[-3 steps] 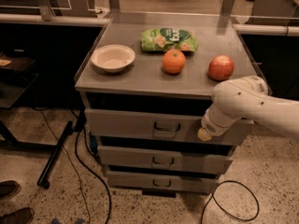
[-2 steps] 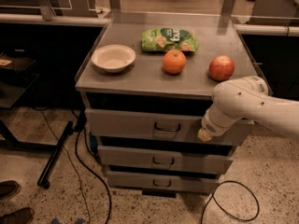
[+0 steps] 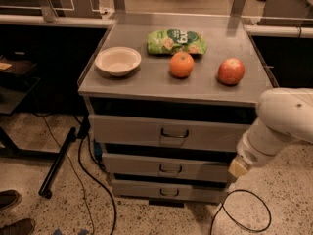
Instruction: Close top drawer
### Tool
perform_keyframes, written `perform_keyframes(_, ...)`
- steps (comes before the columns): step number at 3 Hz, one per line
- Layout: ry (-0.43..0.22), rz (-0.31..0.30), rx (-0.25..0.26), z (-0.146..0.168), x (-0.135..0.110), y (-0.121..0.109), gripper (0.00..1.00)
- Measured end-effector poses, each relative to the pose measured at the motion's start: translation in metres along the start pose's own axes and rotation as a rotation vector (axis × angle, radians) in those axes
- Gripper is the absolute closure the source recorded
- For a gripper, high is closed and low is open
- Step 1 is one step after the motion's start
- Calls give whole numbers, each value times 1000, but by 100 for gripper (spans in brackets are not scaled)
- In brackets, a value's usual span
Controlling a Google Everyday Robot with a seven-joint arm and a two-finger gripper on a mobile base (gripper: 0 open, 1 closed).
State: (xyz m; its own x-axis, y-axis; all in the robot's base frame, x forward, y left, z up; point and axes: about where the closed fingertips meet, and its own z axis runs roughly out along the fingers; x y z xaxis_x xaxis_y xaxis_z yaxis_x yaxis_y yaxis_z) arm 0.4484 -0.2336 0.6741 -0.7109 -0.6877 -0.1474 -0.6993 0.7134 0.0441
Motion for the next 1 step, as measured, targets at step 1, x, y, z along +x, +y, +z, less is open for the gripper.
perform_keyframes(1, 22, 17, -28, -8, 13, 11, 82)
